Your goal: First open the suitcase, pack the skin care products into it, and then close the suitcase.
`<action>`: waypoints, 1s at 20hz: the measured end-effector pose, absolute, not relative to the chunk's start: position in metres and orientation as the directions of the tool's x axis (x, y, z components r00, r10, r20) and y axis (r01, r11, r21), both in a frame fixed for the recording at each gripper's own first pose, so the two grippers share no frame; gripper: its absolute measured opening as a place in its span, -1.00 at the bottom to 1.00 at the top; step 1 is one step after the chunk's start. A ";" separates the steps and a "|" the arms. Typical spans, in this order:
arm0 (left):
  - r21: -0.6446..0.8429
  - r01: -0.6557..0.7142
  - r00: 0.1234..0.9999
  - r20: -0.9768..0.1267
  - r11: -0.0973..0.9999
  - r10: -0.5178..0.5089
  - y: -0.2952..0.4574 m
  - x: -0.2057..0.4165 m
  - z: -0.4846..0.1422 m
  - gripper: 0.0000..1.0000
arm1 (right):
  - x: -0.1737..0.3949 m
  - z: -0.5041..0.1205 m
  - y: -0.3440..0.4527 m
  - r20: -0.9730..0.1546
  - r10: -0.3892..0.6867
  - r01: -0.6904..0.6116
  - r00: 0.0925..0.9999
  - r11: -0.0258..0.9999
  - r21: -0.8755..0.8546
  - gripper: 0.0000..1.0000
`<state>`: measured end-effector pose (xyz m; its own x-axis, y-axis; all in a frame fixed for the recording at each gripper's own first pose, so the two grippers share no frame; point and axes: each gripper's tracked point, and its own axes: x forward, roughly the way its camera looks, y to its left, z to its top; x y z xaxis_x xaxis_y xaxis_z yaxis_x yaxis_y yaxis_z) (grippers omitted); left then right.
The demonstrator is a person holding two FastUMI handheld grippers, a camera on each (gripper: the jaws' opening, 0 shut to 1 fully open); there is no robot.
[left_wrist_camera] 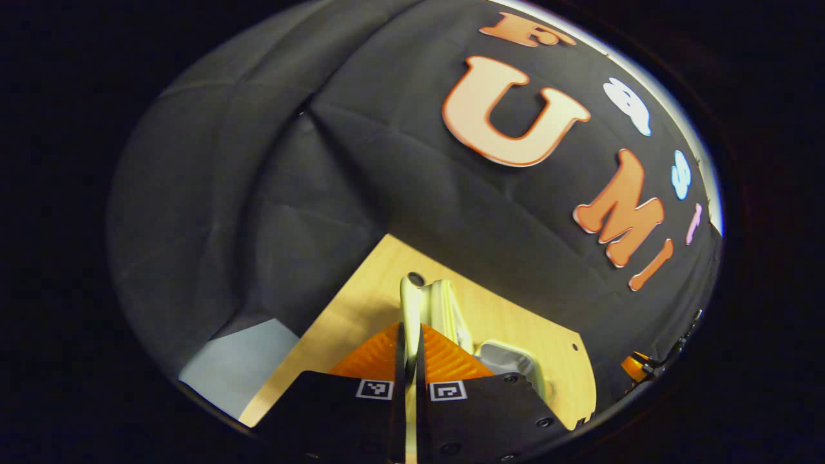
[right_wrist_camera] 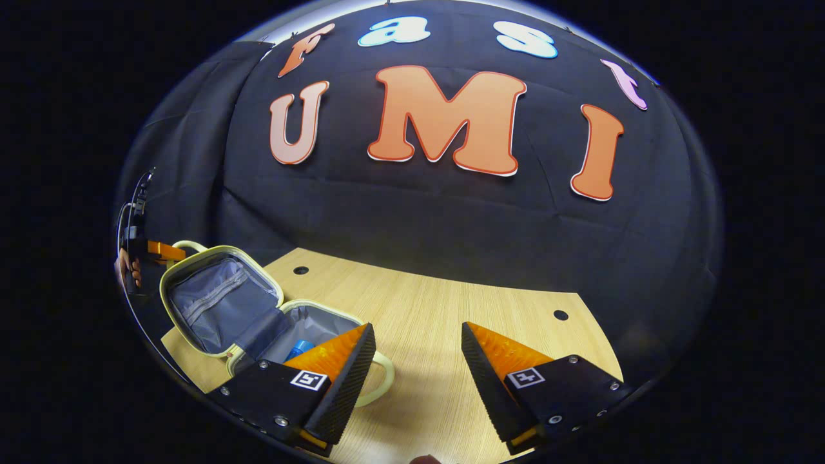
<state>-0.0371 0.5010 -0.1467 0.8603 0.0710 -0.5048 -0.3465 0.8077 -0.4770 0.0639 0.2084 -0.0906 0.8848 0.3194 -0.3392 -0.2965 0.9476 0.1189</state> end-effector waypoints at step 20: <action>-0.441 0.012 0.897 -0.392 0.897 -0.204 0.240 0.030 -0.044 -0.87 | 0.073 -0.084 0.140 -0.264 0.352 -0.314 0.898 0.933 0.173 0.74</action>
